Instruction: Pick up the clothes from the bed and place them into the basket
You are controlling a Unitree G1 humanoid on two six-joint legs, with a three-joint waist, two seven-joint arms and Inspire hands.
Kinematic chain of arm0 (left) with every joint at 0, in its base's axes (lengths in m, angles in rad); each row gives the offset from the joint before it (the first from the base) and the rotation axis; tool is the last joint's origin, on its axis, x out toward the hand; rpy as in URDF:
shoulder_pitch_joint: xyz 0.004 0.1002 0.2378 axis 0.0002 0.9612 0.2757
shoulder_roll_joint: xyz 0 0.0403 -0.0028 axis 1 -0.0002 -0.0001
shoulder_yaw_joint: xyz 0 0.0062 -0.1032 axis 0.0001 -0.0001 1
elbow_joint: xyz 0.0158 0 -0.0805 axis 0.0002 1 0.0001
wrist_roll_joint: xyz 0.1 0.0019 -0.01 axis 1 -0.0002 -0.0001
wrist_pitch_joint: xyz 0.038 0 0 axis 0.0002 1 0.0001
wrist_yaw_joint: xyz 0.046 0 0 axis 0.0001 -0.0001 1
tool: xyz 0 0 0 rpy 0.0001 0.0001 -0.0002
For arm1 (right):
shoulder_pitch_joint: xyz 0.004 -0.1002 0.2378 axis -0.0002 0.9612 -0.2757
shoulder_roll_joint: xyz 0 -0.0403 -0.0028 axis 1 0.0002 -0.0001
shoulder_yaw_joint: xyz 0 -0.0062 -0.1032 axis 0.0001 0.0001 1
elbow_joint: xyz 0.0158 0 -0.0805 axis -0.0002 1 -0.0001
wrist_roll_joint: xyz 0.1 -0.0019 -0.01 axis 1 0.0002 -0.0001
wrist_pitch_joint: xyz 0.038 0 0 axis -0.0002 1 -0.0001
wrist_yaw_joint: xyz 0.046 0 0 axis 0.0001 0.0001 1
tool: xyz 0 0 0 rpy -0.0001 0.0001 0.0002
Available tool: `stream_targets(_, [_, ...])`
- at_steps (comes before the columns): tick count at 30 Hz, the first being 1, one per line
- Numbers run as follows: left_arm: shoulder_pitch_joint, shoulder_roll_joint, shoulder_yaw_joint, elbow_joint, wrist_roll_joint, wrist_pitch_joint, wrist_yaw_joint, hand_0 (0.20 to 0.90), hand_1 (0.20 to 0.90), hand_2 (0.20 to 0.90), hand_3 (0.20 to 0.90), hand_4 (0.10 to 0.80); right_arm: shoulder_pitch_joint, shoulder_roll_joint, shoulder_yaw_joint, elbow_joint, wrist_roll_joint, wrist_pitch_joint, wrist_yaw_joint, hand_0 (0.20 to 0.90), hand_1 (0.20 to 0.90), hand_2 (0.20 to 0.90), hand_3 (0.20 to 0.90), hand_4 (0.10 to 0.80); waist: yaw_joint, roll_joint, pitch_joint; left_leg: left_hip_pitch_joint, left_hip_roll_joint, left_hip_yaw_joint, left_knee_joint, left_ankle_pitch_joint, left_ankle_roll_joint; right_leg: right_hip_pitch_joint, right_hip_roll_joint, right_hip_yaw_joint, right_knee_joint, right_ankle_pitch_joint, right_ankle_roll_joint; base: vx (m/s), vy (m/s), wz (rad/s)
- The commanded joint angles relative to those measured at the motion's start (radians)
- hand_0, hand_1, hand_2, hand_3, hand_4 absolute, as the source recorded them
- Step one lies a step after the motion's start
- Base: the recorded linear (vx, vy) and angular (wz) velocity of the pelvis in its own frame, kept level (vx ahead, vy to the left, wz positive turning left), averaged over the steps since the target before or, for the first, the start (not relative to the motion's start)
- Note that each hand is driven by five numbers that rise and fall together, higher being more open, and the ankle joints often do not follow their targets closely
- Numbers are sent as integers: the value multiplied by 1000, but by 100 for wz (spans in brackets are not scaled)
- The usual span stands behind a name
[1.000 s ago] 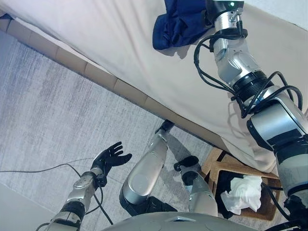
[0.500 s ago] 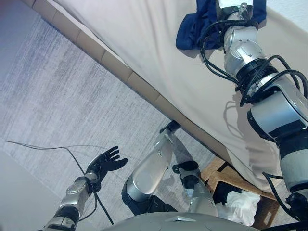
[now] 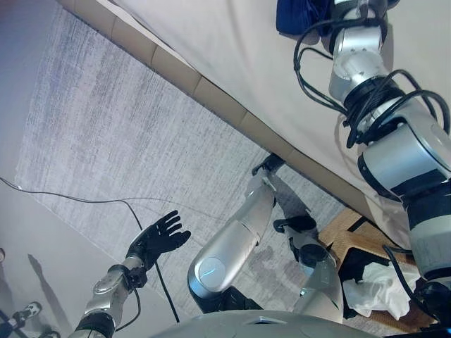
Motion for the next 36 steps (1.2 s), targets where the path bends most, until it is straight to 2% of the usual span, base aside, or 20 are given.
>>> stream_targets(1, [97,92,-48,64,-43,-38,22,900,900,900,900,800,6,-5,-34,-101,180,-85,-300,300,300,300,200,100,-2,-9,-12,25,-13,119,-69,-7,112,16,7,35,20,129,54,-39,-43,-10])
stream_targets(4, [89,82,-37,84,-49,-33,64,900,900,900,900,800,34,-38,-107,-225,317,-195,-507,300,300,300,200,100,-41,-46,-12,84,13,132,-93,-16,102,77,45,62,-67,161,52,-39,-73,-20])
stream_targets(5, [78,80,-21,105,-39,-26,84,900,900,900,900,800,50,-72,-157,-304,349,-271,-595,300,300,300,200,100,-67,-78,-12,138,23,143,-109,-27,96,138,71,89,-132,180,49,-32,-104,-44])
stream_targets(6, [75,81,-17,114,-34,-28,88,900,900,900,900,800,61,-84,-176,-328,350,-292,-625,300,300,300,200,100,-72,-88,-12,161,26,147,-117,-31,94,163,81,98,-156,190,48,-24,-108,-47])
stream_targets(10, [53,82,9,157,42,-18,142,900,900,900,900,800,92,-211,-276,-502,373,-356,-653,300,300,300,200,100,-120,-161,-12,330,30,173,-161,-67,90,324,105,185,-283,242,51,40,-92,-43])
stream_targets(12, [57,94,5,180,113,1,173,900,900,900,900,800,127,-303,-326,-596,412,-352,-633,300,300,300,200,100,-153,-202,-73,434,37,183,-203,-87,89,417,117,230,-363,263,56,227,-107,-58])
stream_targets(14, [66,102,-21,197,206,32,204,900,900,900,900,800,181,-398,-382,-672,437,-342,-598,300,300,300,200,100,-197,-225,-163,537,51,207,-261,-106,88,495,135,263,-432,269,62,276,-78,-43])
stream_targets(17, [51,104,-101,253,360,66,276,900,900,900,900,800,275,-519,-463,-767,508,-323,-574,300,300,300,200,100,-304,-230,-297,703,66,263,-349,-120,99,571,162,321,-483,296,78,226,-43,-45])
stream_targets(18, [40,104,-110,258,372,94,285,900,900,900,900,800,290,-538,-478,-789,536,-319,-560,300,300,300,200,100,-326,-229,-321,726,63,277,-372,-91,106,575,159,321,-496,324,74,126,-70,-43])
stream_targets(23, [-74,96,-141,302,436,187,310,900,900,900,900,800,354,-616,-513,-844,520,-277,-537,300,300,300,200,100,-464,-203,-444,889,77,350,-515,-63,102,617,196,413,-572,357,91,75,-132,-43])
stream_targets(27, [-121,69,-154,280,428,227,293,900,900,900,900,800,437,-670,-587,-894,535,-280,-521,300,300,300,200,100,-534,-175,-477,936,85,398,-544,-70,97,623,216,451,-597,335,76,-50,-113,-40])
stream_targets(31, [-126,34,-161,272,436,243,263,900,900,900,900,800,595,-695,-703,-940,523,-304,-492,300,300,300,200,100,-589,-158,-490,967,94,439,-544,-86,95,638,234,488,-612,306,56,-42,-129,-42])
stream_targets(36, [-108,12,-155,307,480,265,229,900,900,900,900,800,863,-682,-856,-969,518,-253,-350,300,300,300,200,100,-652,-157,-489,996,107,493,-541,-105,92,643,257,540,-627,289,38,-11,-157,-41])
